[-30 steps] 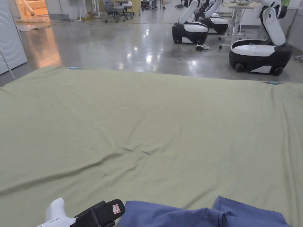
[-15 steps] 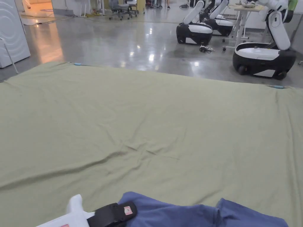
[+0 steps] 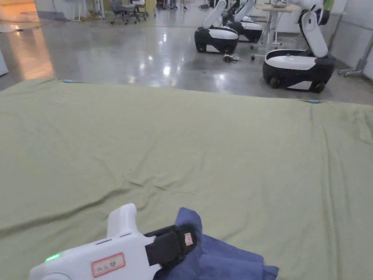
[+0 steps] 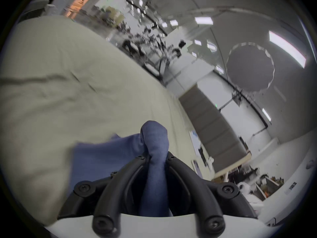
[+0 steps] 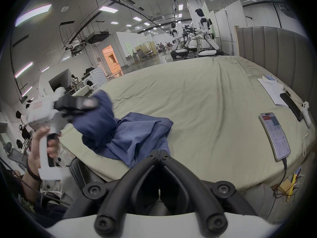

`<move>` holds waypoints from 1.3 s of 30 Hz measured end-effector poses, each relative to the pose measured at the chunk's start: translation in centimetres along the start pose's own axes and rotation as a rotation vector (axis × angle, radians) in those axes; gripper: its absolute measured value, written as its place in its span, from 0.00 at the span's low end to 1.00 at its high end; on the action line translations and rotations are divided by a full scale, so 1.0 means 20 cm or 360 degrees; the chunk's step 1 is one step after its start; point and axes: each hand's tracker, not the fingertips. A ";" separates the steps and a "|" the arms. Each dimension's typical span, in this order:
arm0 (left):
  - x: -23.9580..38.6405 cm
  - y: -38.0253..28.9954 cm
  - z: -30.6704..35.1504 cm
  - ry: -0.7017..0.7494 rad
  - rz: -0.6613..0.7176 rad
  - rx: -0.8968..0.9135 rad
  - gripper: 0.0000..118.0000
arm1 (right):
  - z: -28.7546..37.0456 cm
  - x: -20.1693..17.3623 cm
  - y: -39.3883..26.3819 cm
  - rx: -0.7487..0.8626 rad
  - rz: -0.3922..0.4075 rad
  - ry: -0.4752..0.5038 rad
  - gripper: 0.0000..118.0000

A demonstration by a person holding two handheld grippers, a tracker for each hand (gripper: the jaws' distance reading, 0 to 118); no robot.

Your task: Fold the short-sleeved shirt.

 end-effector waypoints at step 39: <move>-0.11 -0.16 0.12 -0.0153 0.0259 0.0323 0.51 | -0.67 0.04 0.23 -0.0457 -0.0012 0.0119 0.00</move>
